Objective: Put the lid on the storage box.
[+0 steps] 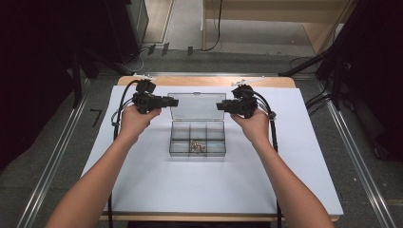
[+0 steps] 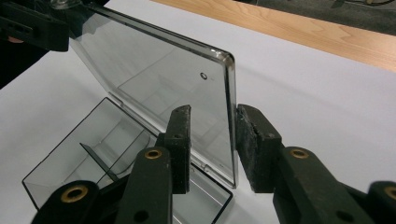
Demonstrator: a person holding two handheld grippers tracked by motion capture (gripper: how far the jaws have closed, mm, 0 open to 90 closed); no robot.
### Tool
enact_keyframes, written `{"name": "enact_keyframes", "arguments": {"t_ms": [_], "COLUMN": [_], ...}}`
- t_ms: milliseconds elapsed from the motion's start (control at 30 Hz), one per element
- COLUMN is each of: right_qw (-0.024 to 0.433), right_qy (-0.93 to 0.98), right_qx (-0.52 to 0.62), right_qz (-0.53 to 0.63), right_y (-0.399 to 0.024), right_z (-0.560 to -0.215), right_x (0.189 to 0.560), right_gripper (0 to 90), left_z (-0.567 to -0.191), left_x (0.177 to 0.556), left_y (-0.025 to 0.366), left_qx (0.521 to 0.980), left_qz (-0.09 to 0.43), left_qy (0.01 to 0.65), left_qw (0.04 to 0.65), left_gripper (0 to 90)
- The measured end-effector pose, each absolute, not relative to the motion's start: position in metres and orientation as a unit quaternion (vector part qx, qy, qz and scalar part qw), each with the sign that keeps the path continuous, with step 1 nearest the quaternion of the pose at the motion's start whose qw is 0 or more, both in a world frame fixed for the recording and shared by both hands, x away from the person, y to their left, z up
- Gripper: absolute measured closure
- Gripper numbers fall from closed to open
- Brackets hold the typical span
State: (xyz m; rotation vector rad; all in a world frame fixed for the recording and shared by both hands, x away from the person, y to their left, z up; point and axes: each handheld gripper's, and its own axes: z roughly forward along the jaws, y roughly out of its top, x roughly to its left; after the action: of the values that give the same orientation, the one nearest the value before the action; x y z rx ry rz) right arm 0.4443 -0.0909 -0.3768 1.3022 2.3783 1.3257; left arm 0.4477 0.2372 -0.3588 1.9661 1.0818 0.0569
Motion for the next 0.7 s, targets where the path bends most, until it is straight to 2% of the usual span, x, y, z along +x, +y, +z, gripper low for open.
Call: {"name": "enact_keyframes", "arguments": {"t_ms": [700], "right_qw": [0.070], "right_qy": [0.791], "right_qx": [0.410], "right_qz": [0.449], "right_y": [-0.095], "right_z": [-0.362], "right_x": [0.430], "right_gripper": [66.7], "left_z": [-0.349], "left_x": [0.430], "left_y": [0.236], "left_qx": [0.802], "left_qz": [0.037], "left_qy": [0.417], "left_qw": [0.426], "left_gripper": [63.3]}}
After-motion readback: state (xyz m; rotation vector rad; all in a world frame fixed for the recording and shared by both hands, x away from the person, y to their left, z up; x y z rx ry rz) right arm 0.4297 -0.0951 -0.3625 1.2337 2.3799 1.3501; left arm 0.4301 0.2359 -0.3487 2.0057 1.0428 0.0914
